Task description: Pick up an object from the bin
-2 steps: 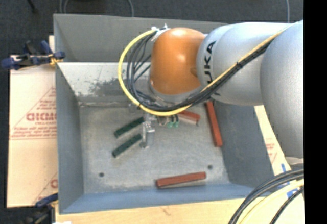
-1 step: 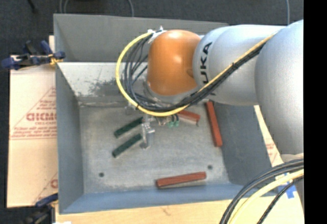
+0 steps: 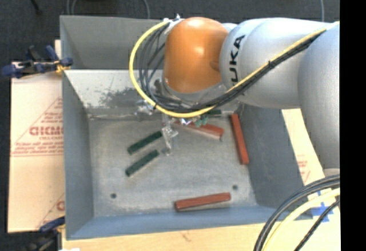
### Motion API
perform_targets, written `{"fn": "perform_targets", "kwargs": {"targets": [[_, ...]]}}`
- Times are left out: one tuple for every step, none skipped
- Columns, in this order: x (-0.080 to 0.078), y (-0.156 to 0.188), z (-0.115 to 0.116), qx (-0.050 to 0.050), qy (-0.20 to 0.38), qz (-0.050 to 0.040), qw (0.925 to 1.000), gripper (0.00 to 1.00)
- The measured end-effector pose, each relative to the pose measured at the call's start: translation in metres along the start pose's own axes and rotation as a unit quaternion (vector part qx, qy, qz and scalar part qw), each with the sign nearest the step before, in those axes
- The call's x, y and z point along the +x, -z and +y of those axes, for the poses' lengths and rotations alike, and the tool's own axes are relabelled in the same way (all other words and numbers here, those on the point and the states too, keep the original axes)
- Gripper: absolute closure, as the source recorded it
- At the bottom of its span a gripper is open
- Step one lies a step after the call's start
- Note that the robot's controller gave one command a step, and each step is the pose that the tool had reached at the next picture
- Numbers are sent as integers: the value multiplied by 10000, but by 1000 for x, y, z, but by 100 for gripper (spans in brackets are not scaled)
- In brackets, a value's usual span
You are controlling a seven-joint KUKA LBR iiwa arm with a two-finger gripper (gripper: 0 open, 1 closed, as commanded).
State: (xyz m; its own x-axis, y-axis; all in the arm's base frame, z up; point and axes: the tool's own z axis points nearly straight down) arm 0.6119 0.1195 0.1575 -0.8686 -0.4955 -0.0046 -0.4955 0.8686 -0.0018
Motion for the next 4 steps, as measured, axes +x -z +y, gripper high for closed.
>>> {"fn": "perform_targets", "kwargs": {"targets": [[-5, -54, -1, 9, 560, -15, 9984, 0], [-15, -84, -3, 3, 1765, -19, 9843, 100], [-15, -84, -3, 2, 1763, -19, 9843, 100], [-13, -55, -2, -30, 1751, 40, 9845, 100]]}}
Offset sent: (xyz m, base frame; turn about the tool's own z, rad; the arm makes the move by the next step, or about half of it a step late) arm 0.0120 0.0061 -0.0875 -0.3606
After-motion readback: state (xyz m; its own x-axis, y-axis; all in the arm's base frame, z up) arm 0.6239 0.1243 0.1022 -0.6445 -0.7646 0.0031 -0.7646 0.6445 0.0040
